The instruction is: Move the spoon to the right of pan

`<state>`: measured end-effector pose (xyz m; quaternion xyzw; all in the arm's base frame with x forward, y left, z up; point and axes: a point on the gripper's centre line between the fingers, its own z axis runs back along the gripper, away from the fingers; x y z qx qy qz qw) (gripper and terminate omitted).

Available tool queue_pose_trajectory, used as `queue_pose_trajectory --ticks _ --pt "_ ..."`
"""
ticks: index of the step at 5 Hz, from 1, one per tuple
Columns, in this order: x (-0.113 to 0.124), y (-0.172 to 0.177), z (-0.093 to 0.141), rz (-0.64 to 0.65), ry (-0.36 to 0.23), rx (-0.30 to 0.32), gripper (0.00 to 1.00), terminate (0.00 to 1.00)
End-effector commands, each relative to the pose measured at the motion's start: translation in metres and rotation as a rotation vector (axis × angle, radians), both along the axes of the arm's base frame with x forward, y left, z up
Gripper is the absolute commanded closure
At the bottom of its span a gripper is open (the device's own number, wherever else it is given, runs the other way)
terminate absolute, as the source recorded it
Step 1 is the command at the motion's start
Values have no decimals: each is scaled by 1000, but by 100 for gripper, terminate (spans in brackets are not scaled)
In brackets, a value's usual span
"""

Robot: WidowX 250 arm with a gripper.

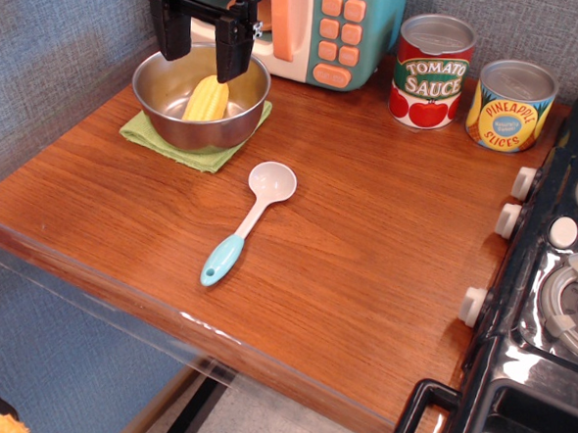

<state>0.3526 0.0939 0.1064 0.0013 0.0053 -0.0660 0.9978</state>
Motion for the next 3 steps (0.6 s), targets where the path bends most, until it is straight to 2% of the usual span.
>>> queue_pose_trajectory --ticks 1,3 --pt "0 0 0 0 0 0 0 0" --pt "-61 -29 -11 -52 13 17 0 0"
